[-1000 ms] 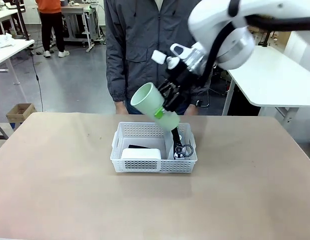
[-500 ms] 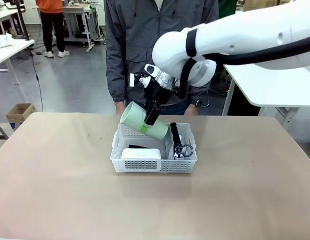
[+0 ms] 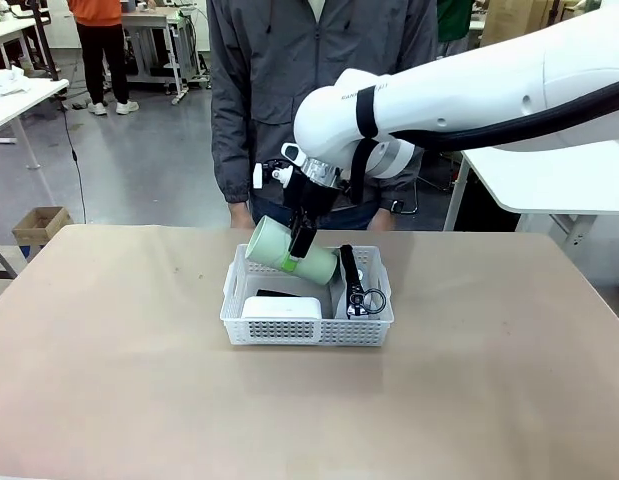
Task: Efficiently arrange items inside the basket to fit them all.
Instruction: Pick up the Reusable plastic cup and place it inside the Organizing basket.
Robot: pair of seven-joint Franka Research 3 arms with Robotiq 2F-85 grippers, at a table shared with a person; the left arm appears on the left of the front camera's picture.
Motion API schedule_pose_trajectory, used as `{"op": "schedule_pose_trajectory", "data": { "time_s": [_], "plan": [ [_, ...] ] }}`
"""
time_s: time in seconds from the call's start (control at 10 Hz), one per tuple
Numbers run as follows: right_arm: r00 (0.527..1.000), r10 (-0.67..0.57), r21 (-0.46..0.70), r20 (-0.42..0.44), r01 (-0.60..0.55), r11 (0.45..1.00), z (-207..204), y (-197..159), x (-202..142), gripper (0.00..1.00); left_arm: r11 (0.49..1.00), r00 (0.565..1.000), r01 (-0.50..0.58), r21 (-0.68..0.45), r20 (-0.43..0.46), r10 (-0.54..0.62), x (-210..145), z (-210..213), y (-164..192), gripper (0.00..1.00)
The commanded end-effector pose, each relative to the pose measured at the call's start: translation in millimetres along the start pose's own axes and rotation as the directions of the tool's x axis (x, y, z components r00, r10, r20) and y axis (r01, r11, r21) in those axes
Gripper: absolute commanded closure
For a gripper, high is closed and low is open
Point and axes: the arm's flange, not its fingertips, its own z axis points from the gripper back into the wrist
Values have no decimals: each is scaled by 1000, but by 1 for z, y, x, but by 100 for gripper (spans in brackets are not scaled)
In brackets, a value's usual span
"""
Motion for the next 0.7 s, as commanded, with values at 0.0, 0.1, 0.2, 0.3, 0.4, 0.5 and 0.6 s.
{"op": "schedule_pose_trajectory", "data": {
  "time_s": [0.0,0.1,0.2,0.3,0.4,0.5,0.6],
  "plan": [
    [999,-4,-1,-53,4,1000,3,2,12,14,1000,1000,11,-9,-7,-11,-1,4,-1,0],
    [998,-5,-6,-67,4,1000,1,2,12,14,1000,1000,11,-9,-7,-11,-1,4,-1,0],
    [996,1,4,-85,0,1000,0,1,12,14,1000,1000,11,-9,-7,-11,-1,4,-1,0],
    [995,2,-3,-98,-2,1000,0,1,12,14,1000,1000,11,-9,-7,-11,-1,4,-1,0],
    [995,6,-6,-101,-7,1000,0,1,12,14,1000,1000,11,-9,-7,-11,-1,4,-1,0],
    [995,13,-14,-102,-15,1000,-1,1,12,14,1000,1000,11,-9,-7,-11,-1,4,-1,0],
    [994,32,-17,-104,-34,999,-3,1,13,14,1000,1000,11,-9,-7,-11,-1,4,-1,0]
  ]
}}
